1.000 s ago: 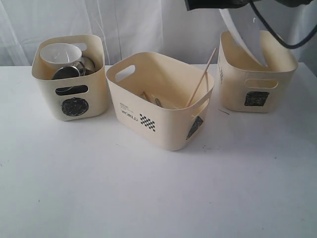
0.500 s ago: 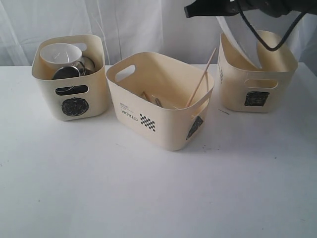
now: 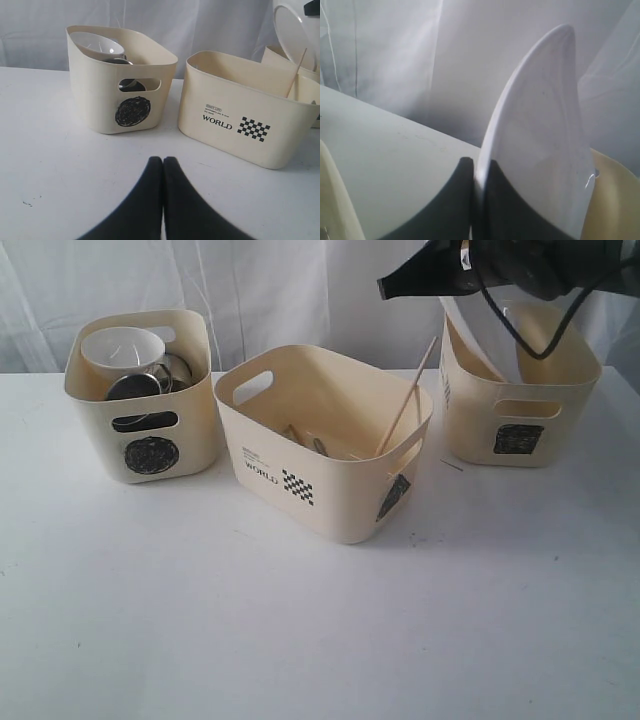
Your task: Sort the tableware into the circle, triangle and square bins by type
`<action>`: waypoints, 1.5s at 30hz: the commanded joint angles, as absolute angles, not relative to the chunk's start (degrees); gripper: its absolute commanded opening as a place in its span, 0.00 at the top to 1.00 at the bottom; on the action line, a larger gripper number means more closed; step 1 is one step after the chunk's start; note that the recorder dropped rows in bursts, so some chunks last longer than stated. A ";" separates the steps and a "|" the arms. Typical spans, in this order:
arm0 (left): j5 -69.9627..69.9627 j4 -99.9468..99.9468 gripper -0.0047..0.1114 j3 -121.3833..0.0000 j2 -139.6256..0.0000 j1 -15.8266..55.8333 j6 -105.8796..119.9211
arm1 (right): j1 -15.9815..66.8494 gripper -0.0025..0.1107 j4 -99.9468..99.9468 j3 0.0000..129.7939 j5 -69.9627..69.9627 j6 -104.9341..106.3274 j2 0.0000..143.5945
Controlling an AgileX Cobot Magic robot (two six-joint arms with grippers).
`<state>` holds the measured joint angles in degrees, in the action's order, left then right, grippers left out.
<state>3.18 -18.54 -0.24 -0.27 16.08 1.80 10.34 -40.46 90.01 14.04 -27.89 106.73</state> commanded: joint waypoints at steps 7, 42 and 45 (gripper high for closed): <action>2.88 -19.48 0.96 0.00 0.00 16.10 1.63 | 9.68 0.83 -42.00 90.76 12.38 -27.34 106.96; 2.88 -19.48 0.96 0.00 0.00 16.10 1.63 | 9.68 0.98 -36.15 59.44 16.60 -30.27 64.76; 2.88 -19.48 0.96 0.00 0.00 16.10 1.63 | 9.68 0.98 -33.82 50.95 15.56 -30.27 55.62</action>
